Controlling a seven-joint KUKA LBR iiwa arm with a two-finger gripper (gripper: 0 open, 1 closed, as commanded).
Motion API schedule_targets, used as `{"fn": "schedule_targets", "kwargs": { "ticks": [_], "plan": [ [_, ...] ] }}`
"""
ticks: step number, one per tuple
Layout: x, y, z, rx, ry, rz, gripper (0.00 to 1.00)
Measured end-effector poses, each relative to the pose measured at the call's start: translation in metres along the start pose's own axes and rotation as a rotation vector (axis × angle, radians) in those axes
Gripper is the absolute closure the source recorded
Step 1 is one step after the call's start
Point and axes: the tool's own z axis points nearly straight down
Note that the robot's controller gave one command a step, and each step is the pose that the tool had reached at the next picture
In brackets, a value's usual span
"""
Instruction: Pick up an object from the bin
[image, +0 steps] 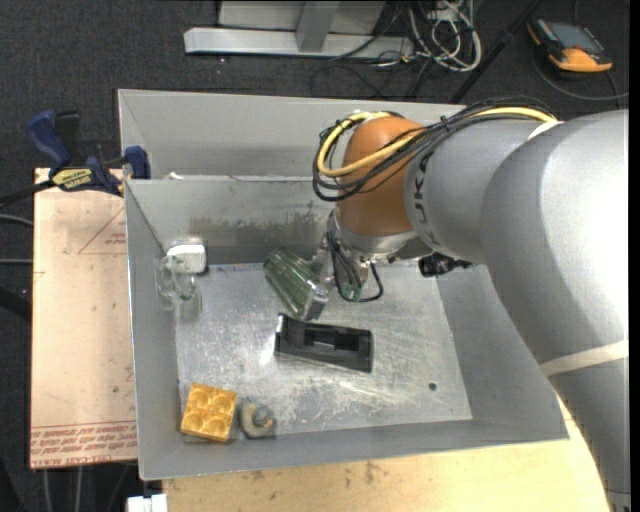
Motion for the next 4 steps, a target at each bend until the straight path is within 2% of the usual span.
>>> {"fn": "schedule_targets", "kwargs": {
  "ticks": [1, 2, 3, 4],
  "plan": [
    [0.006, 0.005, 0.0, -0.001, 0.016, 0.217, 1.0],
    [0.006, 0.005, 0.0, -0.001, 0.016, 0.216, 1.0],
    [0.004, -0.003, -0.047, 0.003, 0.016, 0.163, 1.0],
    [0.019, -0.003, -0.109, 0.001, 0.015, -0.063, 1.0]
  ]
}}
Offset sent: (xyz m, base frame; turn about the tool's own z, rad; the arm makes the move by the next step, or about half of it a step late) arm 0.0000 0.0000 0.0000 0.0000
